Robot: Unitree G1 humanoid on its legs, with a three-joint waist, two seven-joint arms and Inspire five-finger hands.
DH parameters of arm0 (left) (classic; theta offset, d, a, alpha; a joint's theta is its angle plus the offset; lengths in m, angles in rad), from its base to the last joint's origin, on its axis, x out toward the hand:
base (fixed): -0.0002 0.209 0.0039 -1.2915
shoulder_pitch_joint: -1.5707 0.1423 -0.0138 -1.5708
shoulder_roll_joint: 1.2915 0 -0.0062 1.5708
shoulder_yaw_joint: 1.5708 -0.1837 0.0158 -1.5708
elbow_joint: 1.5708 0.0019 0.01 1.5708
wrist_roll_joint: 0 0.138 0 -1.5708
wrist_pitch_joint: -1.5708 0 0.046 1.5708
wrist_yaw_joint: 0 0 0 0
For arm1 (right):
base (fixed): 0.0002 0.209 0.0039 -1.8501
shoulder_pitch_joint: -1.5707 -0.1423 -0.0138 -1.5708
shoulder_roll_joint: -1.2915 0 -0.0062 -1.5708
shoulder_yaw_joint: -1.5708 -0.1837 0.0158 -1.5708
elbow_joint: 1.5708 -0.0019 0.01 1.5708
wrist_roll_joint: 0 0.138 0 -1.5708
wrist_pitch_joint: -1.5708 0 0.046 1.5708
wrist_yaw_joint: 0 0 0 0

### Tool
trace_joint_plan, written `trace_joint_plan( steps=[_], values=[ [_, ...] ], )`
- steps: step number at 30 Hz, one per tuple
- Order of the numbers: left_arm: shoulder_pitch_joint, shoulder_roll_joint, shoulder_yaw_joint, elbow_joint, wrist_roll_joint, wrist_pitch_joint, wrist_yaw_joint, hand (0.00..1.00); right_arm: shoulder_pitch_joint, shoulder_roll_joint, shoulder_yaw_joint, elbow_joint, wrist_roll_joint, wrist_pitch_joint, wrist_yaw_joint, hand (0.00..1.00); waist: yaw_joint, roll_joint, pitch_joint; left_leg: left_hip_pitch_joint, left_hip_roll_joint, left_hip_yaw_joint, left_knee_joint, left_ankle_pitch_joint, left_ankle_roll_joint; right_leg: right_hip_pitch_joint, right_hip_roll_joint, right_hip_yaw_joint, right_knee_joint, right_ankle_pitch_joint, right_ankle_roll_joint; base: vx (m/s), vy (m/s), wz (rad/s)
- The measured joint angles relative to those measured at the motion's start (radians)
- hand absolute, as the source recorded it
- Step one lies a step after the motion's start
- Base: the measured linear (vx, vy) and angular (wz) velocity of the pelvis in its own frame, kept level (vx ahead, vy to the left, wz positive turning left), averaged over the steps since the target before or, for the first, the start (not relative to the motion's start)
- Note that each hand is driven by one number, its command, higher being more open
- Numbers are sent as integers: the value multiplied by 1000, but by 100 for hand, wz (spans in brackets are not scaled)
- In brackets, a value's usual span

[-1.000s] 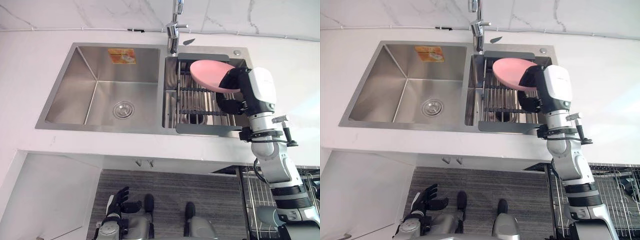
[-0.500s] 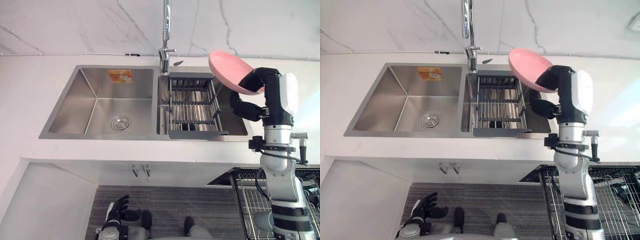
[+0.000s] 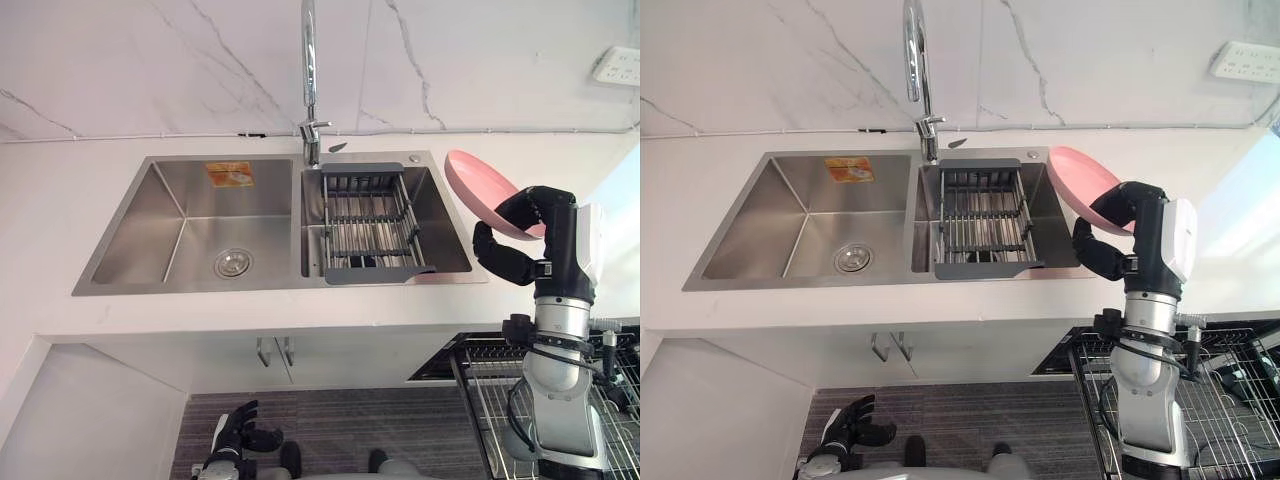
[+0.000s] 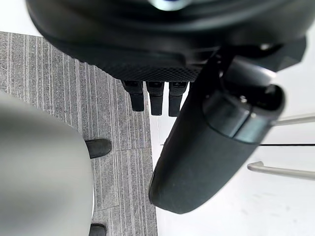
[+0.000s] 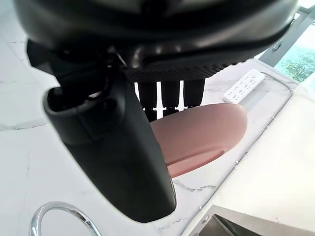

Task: Walk over to the sink, pick up the cup, carry it to the dishwasher, place the cup inside the dishwasher, then close the dishwasher door

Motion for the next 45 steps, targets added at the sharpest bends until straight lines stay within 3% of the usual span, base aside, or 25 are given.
trace_joint_plan(
  steps=[6, 10, 15, 17, 18, 19, 20, 21, 23, 24, 25, 27, 30, 33, 45],
  values=[
    [-19, -7, -1, 1, 0, 0, 1, 90, 12, 1, -34, -21, 0, -1, -13, 30, 0, 23, 20, -115, 9, -23, 190, -83, -15, -69, 4, 2, 81, -28, -14, -56, -10, 6],
    [-20, -12, 1, 3, -1, 0, 2, 90, 11, 0, -29, -20, 0, -1, -14, 30, -6, 33, 27, -120, 11, 1, 194, -96, -20, -113, 11, 58, 106, -42, -19, -38, 1, -41],
    [-20, -12, 7, 2, -1, -1, 3, 90, 11, 0, -25, -17, -6, 0, -14, 30, -15, 31, 37, -127, 19, 81, 205, -115, -5, -174, 43, 200, 75, 21, -12, 9, 30, -90],
    [-25, -12, 29, 1, -1, -6, 6, 90, 1, 1, -19, -10, -23, 7, -18, 30, -20, 22, 56, -141, 35, 152, 271, -167, 2, -205, 58, 282, 65, 40, -15, -2, 38, -136],
    [-32, -13, 37, 2, -1, -6, 9, 90, 0, 1, -21, 0, -26, 16, -29, 30, -25, 23, 73, -146, 56, 184, 306, -176, 10, -209, 48, 233, 65, 25, -100, -29, 51, -102],
    [-35, -15, 43, 1, -2, -7, 11, 90, 0, 1, -22, 10, -29, 20, -33, 30, -25, 28, 81, -145, 69, 202, 315, -179, 14, -208, 38, 178, 67, 12, -146, -32, 40, -87],
    [-38, -16, 51, 3, -2, -9, 16, 90, -1, 3, -19, 24, -36, 26, -35, 30, -20, 30, 86, -143, 91, 231, 322, -184, 16, -219, 22, 109, 105, -15, -151, -33, 38, -78],
    [-40, -15, 64, 5, -2, -9, 21, 90, 1, 9, -10, 36, -51, 30, -35, 30, -20, 24, 90, -142, 106, 259, 336, -198, 12, -256, -11, 39, 248, -38, -137, -8, 22, -71],
    [-39, -7, 70, 5, -2, -8, 23, 90, 1, 15, 2, 43, -63, 30, -35, 30, -20, 12, 87, -140, 114, 280, 372, -243, -1, -240, -46, -36, 354, -78, -129, 5, -35, -50],
    [-43, -2, 73, 1, -2, -8, 25, 90, -5, 14, 13, 47, -75, 29, -35, 30, -13, -3, 87, -145, 113, 299, 415, -274, -15, -208, -50, -45, 286, -116, -58, 1, -80, -58],
    [-48, -9, 77, 7, -1, -6, 30, 90, -16, 13, 20, 65, -88, 25, -34, 30, -7, 11, 88, -148, 130, 304, 434, -287, -20, -192, -28, -31, 237, -93, -25, 23, -102, -67],
    [-33, -25, 79, 2, -2, -5, 32, 90, -2, 14, 24, 96, -101, 31, -34, 30, 3, 34, 74, -130, 150, 295, 409, -287, -24, -158, 21, 1, 136, -31, -24, 52, -66, -69],
    [-32, -33, 74, 4, -1, -4, 39, 90, 22, 18, 17, 103, -103, 37, -35, 30, 0, 35, 72, -98, 153, 298, 369, -276, -39, -127, 50, 47, 58, 18, -25, 111, -49, -59],
    [-24, -33, 64, 12, 0, -3, 42, 90, 82, 29, -10, 103, -102, 47, -35, 30, -20, 39, 67, -52, 137, 274, 340, -263, -43, -68, 45, 49, 10, 25, -19, 113, 12, -9],
    [-14, -37, 40, 27, 0, -2, 39, 90, 122, 35, -26, 153, -85, 53, -34, 30, -22, 58, 37, -4, 98, 262, 257, -227, -42, -24, 19, 29, -39, 38, -2, 8, 13, 6]
  ],
)
